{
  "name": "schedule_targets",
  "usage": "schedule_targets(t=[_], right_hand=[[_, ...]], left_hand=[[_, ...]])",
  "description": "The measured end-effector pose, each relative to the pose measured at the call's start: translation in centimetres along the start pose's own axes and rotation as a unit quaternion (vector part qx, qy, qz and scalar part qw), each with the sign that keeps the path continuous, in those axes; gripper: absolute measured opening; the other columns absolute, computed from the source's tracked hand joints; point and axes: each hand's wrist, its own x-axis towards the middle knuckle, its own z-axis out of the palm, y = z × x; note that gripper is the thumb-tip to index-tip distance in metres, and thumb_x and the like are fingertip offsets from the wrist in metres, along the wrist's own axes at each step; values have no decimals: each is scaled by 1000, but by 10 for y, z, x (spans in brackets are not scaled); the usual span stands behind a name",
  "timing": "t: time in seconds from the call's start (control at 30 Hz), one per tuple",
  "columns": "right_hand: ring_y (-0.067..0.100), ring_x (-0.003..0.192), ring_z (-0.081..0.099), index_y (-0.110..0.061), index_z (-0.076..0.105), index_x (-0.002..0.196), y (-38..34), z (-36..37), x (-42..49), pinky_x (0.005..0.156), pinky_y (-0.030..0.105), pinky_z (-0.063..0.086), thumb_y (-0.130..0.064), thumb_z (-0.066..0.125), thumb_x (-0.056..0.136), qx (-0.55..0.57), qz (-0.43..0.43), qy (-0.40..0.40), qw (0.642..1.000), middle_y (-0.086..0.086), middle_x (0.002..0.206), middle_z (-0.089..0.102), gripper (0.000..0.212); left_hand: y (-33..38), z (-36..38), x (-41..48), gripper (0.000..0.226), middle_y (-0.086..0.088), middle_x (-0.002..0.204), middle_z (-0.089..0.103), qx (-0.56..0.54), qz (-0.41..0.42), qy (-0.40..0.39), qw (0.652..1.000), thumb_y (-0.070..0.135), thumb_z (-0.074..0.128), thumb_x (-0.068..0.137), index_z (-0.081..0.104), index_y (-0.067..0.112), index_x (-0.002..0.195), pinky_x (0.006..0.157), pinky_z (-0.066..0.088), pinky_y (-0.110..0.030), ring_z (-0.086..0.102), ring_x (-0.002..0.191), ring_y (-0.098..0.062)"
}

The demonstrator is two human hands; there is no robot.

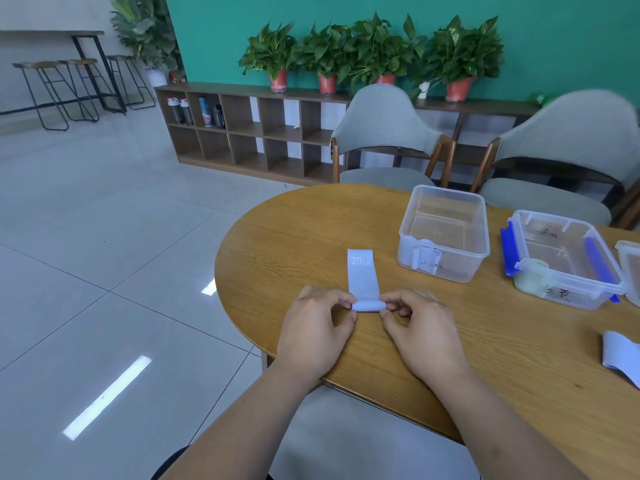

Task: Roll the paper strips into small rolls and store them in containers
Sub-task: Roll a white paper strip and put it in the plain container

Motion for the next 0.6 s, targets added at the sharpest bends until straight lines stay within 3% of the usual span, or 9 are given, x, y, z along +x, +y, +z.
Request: schedule_targets(t=[0.23,0.6], right_hand=[[2,86,60,-35,74,102,-3,-1,0,80,27,53,-21,79,85,18,24,12,999,-20,82,67,23],[2,84,60,-33,79,97,-2,-1,1,79,24,50,-22,79,84,3,21,15,1000,-19,80,67,17]], left_hand=[[0,0,0,31,29,100,69,6,7,-20,1000,34,77,89,72,40,120,84,40,-8,47,103,12],[-1,0,-1,21,28,93,70,-18,6,-8,1000,29,77,90,75,38,109,78,39,-7,49,100,7]])
